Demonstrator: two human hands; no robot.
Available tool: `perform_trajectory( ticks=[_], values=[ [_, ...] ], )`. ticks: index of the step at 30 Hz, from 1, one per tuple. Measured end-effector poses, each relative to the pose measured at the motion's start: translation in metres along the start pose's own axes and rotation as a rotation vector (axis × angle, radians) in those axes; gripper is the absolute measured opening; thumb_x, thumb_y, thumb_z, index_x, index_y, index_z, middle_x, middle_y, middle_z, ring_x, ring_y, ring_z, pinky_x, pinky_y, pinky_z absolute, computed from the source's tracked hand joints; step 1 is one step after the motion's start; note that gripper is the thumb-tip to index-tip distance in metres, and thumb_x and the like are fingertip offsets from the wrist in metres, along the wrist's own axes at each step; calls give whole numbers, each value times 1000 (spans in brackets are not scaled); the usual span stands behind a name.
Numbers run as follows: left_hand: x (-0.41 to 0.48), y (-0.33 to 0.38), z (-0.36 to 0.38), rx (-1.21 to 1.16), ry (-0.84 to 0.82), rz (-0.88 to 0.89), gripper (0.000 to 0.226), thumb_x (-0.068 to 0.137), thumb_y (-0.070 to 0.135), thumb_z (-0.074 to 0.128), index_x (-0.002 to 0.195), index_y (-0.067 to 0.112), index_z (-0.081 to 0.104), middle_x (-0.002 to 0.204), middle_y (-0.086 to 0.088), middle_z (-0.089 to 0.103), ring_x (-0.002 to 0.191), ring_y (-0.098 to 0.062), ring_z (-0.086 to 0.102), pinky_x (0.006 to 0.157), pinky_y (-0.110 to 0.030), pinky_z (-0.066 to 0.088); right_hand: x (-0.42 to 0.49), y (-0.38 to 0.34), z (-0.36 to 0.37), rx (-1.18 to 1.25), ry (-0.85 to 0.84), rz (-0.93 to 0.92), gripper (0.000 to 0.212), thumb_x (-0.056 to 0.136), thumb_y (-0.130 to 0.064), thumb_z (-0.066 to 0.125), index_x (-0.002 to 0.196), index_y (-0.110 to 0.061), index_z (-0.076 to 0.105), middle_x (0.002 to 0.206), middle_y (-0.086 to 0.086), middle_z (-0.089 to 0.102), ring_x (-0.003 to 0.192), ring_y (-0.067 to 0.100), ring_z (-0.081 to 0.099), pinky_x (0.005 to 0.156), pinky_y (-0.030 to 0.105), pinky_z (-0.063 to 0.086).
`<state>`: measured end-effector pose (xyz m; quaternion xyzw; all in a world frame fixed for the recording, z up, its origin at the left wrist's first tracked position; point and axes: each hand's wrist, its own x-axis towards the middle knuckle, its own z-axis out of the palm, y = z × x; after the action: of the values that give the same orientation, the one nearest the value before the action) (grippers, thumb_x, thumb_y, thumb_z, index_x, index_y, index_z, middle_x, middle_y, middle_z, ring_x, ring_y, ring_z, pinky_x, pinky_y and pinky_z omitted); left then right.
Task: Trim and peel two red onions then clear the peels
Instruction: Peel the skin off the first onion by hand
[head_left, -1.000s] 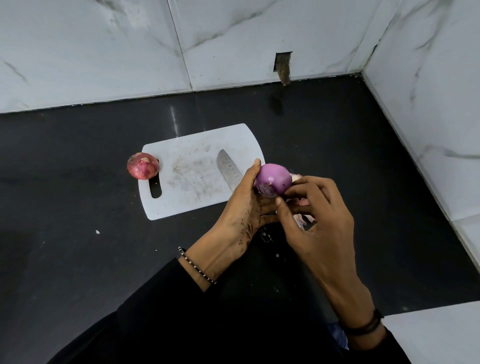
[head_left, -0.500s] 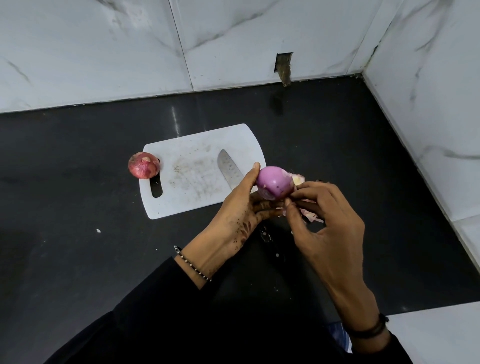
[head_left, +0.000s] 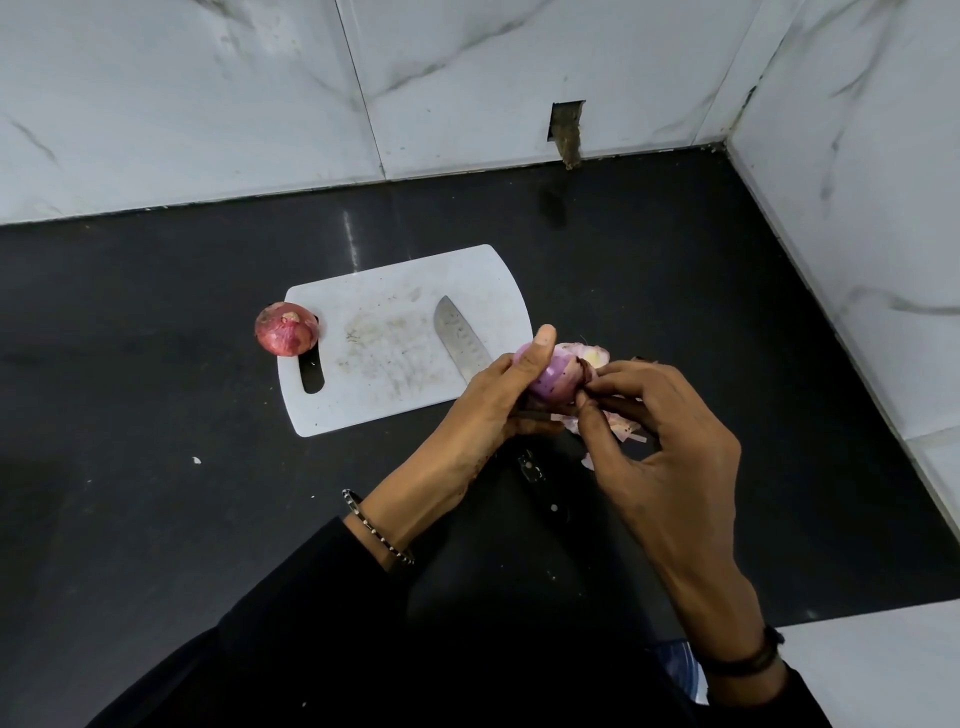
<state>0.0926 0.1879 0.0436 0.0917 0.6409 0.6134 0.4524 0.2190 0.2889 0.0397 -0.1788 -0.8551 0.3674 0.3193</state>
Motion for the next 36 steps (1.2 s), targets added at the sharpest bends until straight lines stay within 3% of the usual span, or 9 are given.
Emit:
perform_trajectory(
  ticks=[4,9,15,19,21,24,27,32,36],
  values=[
    [-1,1,-3,-53,1,-48,51,91,63,45,108,21,68,103,-14,76,98,-27,74,97,-48,55,2,0,-5,16,10,10,14,88,-15,71,101,-11,70,107,-6,65,99,8,66,88,22,55],
    [1,0,-10,-192,-41,-153,73,92,67,42,136,9,54,112,-24,72,105,-36,71,92,-45,58,6,4,-17,37,43,72,17,89,-7,73,105,-9,69,107,-1,67,101,12,67,86,23,56],
    [0,0,-17,-320,-99,-229,77,96,69,32,119,3,66,117,-21,71,111,-33,69,84,-35,59,9,6,-25,77,101,150,19,91,-7,71,109,-13,66,107,-4,67,101,6,67,88,16,53],
    [0,1,-20,-350,-109,-264,80,94,71,33,128,4,61,120,-19,71,111,-32,69,83,-35,59,10,9,-28,83,97,207,20,92,-14,70,111,-17,64,107,-11,66,102,0,66,89,12,51],
    [1,0,-21,-375,-111,-268,82,93,72,36,131,2,58,112,-16,72,98,-28,71,80,-35,58,12,14,-27,48,23,259,23,92,-22,70,113,-24,60,108,-21,61,103,-6,63,88,9,49],
    [1,-3,-20,-404,-113,-274,79,93,72,38,123,2,60,91,-10,69,78,-20,66,77,-34,56,13,20,-23,-37,-32,319,25,94,-28,66,117,-30,56,108,-24,57,104,-6,59,92,16,49],
    [0,-4,-16,-423,-117,-248,76,94,68,40,127,3,59,90,-9,72,79,-18,69,78,-33,57,15,15,-17,-53,-18,311,28,101,-33,55,126,-21,58,122,-13,59,114,2,58,98,27,49],
    [-3,-4,-4,-479,-80,-174,64,85,55,58,131,10,59,113,-14,74,105,-24,71,101,-39,52,23,-9,-5,297,7,361,37,105,-41,35,130,-30,60,129,-26,59,124,-4,53,101,23,46],
    [-6,-6,-2,-534,-43,-181,57,79,43,71,124,8,61,120,-19,70,116,-26,66,107,-39,49,34,-26,2,632,44,436,48,107,-42,22,130,-27,61,141,-8,60,133,6,52,109,26,40]
  ],
)
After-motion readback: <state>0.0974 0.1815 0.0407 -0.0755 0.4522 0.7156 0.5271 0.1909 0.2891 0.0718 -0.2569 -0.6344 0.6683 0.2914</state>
